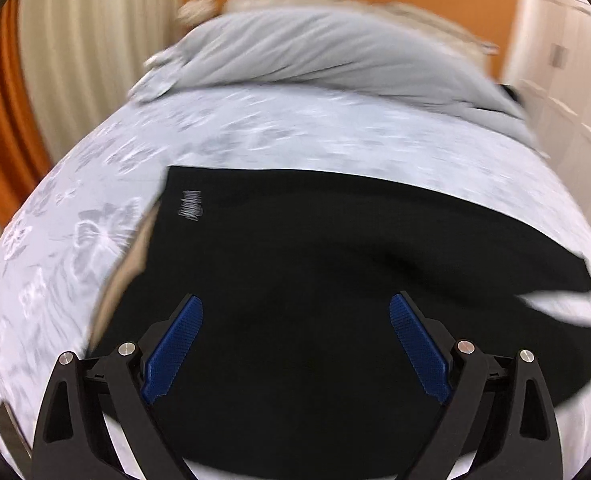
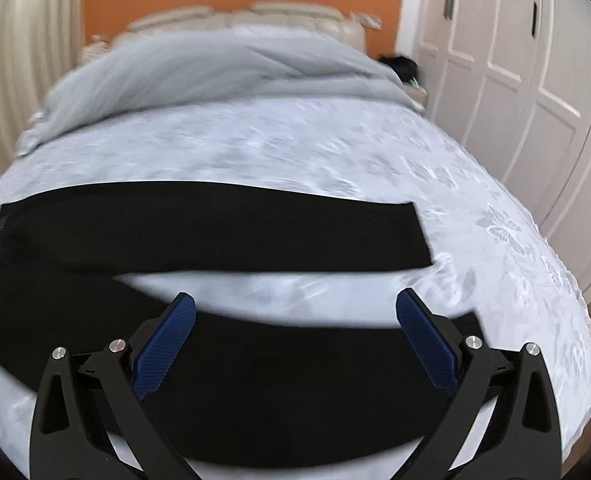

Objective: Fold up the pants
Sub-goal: 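Grasp the pants waistband with the left tool while the right tool grasps the waist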

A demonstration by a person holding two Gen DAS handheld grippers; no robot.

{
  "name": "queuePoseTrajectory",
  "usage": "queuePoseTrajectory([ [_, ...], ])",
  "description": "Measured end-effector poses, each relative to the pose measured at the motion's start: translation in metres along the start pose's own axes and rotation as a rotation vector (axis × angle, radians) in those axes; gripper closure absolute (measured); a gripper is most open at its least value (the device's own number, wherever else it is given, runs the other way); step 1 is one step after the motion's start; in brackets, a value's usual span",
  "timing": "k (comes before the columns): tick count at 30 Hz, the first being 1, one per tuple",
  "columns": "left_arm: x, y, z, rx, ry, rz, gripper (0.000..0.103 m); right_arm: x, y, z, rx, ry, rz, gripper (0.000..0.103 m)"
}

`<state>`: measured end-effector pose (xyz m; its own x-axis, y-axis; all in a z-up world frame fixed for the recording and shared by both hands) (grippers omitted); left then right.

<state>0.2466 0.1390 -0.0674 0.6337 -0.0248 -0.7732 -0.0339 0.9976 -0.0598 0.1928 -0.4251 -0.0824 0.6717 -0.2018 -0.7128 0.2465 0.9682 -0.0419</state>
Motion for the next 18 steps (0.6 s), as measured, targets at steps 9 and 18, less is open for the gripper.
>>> queuePoseTrajectory([
  [9, 0.139, 0.119, 0.079, -0.351, 0.125, 0.021, 0.010, 0.152, -0.120, 0.049, 0.241, 0.134, -0.079, 0.005],
  [18, 0.202, 0.125, 0.096, -0.317, 0.095, 0.166, 0.007, 0.220, -0.125, 0.057, 0.297, 0.166, -0.082, 0.009],
])
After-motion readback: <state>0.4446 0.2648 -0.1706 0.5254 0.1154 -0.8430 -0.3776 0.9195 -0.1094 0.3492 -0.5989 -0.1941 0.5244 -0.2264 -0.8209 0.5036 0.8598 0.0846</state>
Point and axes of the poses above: each gripper's, at about its wrist camera, not at the fingertips, and x roughly the way its jaws point, y to its left, z to its top, the point moved 8 cm from there along x, roughly the way its jaws point, and after that the axes turned 2 degrees about x, right-handed, at the moved point
